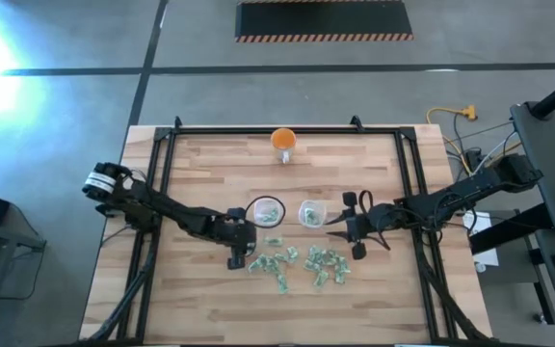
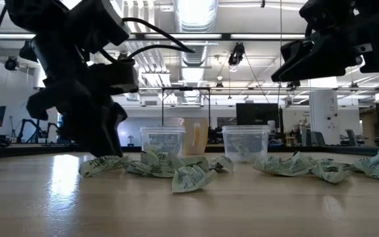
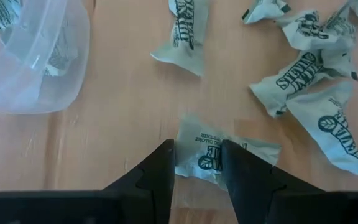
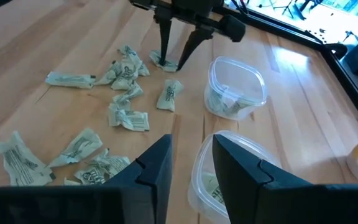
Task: Pick and place Stevia / Truvia into bins
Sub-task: Put the green stevia packet into the left transparent container
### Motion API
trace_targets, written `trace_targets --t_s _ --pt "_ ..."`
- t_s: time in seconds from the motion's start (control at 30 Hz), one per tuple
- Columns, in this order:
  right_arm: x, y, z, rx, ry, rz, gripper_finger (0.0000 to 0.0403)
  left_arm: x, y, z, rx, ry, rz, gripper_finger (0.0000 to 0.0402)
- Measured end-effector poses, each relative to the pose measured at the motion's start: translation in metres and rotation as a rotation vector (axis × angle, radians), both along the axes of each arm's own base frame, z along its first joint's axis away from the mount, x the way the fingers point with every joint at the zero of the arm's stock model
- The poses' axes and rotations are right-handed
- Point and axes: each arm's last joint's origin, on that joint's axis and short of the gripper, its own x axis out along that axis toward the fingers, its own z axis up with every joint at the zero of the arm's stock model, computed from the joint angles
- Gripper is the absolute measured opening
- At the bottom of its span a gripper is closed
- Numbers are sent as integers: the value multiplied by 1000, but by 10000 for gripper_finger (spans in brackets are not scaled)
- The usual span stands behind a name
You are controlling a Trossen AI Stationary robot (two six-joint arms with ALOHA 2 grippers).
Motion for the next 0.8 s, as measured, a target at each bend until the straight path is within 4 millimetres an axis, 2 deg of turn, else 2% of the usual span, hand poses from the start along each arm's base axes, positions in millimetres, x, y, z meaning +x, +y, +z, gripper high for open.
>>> trace_targets --t_s 0.1,0.27,0.47,0.8 --pt "0 0 -1 -2 9 -1 99 -3 1 -2 2 18 -2 84" --pt "-1 0 -2 -3 22 -2 92 -8 2 4 27 18 -39 10" --pt "-1 0 -2 -4 22 -1 83 -12 4 18 77 -35 -15 8" --pt "-1 0 -2 -15 25 0 86 -20 10 48 327 -164 107 1"
